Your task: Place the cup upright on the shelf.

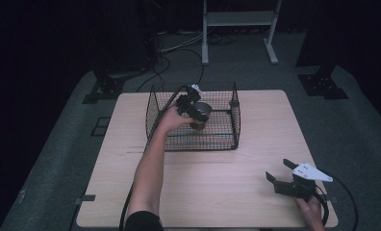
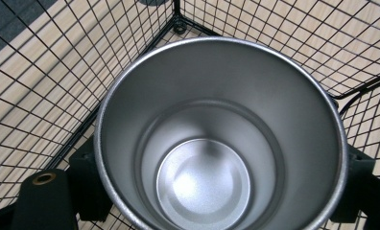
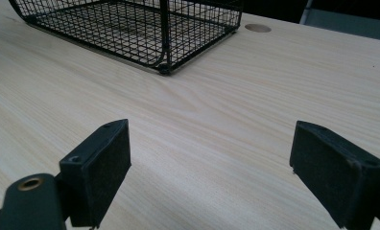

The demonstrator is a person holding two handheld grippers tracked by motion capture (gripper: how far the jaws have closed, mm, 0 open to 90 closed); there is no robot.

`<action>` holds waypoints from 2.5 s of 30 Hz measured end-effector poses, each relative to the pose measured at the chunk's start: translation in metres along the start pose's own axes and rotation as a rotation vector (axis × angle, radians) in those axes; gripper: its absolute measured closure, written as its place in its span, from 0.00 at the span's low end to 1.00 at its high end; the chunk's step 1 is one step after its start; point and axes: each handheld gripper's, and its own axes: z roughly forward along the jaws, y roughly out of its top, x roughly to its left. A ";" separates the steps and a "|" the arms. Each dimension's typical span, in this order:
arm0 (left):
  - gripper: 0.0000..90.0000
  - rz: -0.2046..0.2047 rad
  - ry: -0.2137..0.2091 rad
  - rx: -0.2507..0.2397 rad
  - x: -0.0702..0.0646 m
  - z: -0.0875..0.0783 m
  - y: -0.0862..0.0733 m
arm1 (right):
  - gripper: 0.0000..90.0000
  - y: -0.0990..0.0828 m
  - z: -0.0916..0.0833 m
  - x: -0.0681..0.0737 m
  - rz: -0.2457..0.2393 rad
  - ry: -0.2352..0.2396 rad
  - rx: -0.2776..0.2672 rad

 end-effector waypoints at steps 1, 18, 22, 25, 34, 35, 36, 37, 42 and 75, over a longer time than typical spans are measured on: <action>0.20 0.000 -0.001 0.000 0.000 0.001 0.000 | 0.15 0.000 0.000 0.000 0.001 0.001 0.000; 0.20 -0.014 -0.001 0.061 0.004 0.018 -0.004 | 0.15 0.000 0.000 0.000 0.000 0.004 -0.001; 0.20 -0.008 0.001 0.066 0.003 0.021 -0.004 | 0.15 0.000 0.000 0.000 0.000 0.004 -0.002; 0.19 -0.007 -0.004 0.083 0.004 0.022 -0.005 | 0.15 0.000 0.000 0.000 -0.001 0.004 -0.002; 0.19 -0.008 -0.001 0.104 0.006 0.025 -0.014 | 0.15 0.000 0.000 0.000 -0.005 0.006 0.001; 0.19 -0.006 0.001 0.108 0.006 0.025 -0.015 | 0.15 0.000 0.000 0.000 -0.004 0.007 0.001; 0.19 -0.006 0.003 0.110 0.006 0.024 -0.015 | 0.15 0.000 0.000 0.000 -0.004 0.006 0.001; 0.19 -0.003 0.004 0.115 0.006 0.024 -0.015 | 0.15 0.000 0.000 0.000 -0.004 0.006 0.001; 0.18 -0.010 -0.006 0.133 0.006 0.024 -0.016 | 0.15 0.000 0.000 0.000 -0.003 0.006 0.002; 0.06 -0.022 -0.007 0.081 0.002 0.009 -0.016 | 0.15 0.000 0.000 0.001 -0.005 0.007 0.005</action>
